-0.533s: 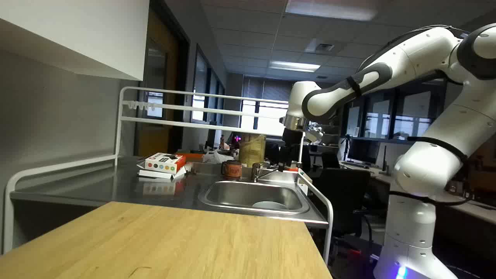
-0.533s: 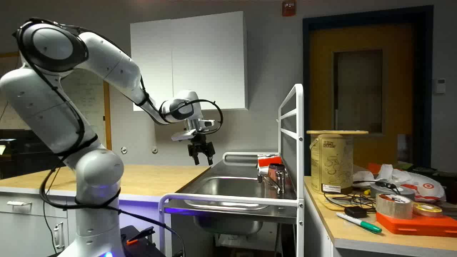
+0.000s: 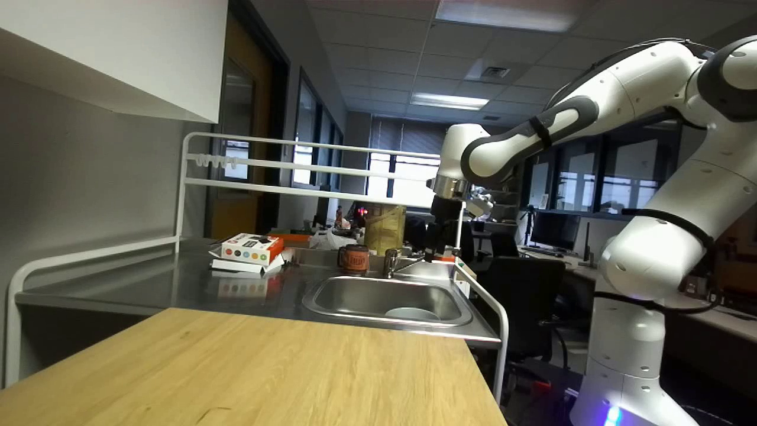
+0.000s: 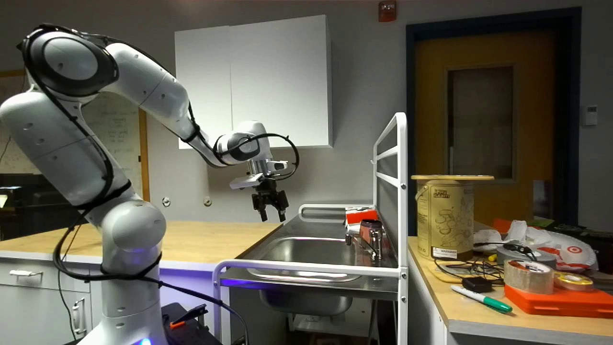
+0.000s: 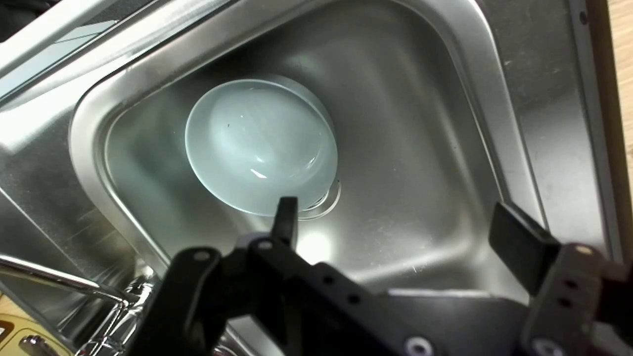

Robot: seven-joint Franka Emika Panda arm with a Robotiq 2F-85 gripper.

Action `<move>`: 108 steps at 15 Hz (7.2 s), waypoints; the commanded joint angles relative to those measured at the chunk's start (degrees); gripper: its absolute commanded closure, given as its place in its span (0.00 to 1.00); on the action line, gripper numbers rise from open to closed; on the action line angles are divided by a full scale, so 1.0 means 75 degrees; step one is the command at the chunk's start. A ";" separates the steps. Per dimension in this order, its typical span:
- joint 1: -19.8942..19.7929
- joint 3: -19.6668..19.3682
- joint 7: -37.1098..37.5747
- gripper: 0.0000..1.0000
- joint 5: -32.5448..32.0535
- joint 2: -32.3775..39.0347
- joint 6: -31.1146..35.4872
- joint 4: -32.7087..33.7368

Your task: Put the brown mug in the sink

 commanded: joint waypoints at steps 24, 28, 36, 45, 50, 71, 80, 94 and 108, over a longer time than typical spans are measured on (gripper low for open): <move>-0.0453 -0.0239 -0.0143 0.00 -0.0041 0.3041 0.1363 0.2985; -0.0301 -0.0186 -0.0322 0.00 -0.0067 0.4387 0.1033 0.4313; -0.0118 -0.0359 -0.0343 0.00 -0.0878 0.6411 0.0079 0.7014; -0.0323 -0.0525 -0.0829 0.00 -0.0777 0.7851 -0.0982 0.9528; -0.0641 -0.0374 -0.1370 0.00 -0.0140 0.8961 -0.1490 1.0775; -0.0953 -0.0383 -0.1658 0.78 0.0432 1.1327 -0.3480 1.3940; -0.0832 -0.0467 -0.1139 0.93 0.0399 1.0849 -0.3302 1.3275; 0.0136 -0.0697 0.0714 0.93 0.0023 0.9064 -0.2141 1.0039; 0.0491 -0.0411 0.1211 0.94 0.0270 0.8213 -0.1929 0.7801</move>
